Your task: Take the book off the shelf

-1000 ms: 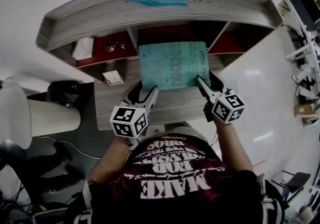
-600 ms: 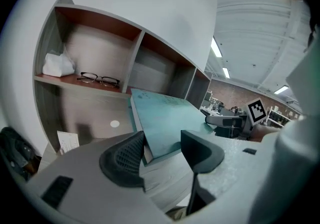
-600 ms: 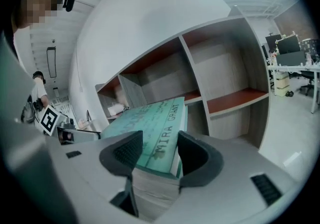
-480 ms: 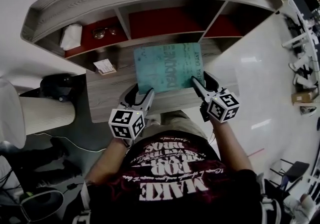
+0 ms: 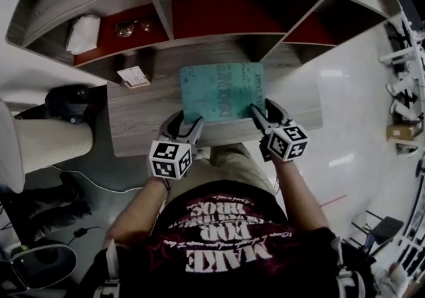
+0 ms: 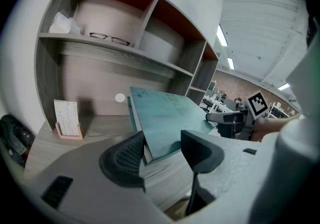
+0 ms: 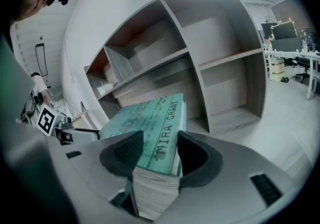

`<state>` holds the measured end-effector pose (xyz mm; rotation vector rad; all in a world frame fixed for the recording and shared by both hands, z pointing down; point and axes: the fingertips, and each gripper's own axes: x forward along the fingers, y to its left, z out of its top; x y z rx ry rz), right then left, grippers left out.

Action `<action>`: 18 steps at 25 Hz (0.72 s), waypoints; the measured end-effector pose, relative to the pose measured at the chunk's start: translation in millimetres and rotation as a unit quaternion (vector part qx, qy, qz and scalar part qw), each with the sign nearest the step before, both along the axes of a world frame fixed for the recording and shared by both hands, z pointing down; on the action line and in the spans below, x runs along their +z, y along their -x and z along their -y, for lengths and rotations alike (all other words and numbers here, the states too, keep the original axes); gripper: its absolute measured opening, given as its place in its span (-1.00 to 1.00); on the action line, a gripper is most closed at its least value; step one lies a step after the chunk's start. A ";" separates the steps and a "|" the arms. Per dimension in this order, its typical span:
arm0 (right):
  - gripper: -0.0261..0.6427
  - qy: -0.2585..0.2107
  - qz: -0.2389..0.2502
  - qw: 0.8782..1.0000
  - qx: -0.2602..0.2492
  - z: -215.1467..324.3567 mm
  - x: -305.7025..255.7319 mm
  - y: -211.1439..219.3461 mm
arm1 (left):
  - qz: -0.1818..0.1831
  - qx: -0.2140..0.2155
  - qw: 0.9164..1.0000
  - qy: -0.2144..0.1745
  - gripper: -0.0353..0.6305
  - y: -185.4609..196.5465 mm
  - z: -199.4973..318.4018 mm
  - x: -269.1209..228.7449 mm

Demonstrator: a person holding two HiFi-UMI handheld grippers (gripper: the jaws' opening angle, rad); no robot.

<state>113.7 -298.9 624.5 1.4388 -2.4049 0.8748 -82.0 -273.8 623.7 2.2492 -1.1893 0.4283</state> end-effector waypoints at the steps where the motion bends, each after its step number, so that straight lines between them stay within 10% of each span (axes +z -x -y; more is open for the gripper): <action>1: -0.28 0.006 -0.001 1.000 -0.001 0.8 8.8 1.1 | 0.001 -0.002 1.000 0.006 -0.20 0.9 0.1 9.2; 18: -0.30 0.130 -0.028 0.991 -0.013 -8.2 166.6 5.6 | 0.035 -0.009 0.995 0.097 -0.20 3.8 -11.0 160.1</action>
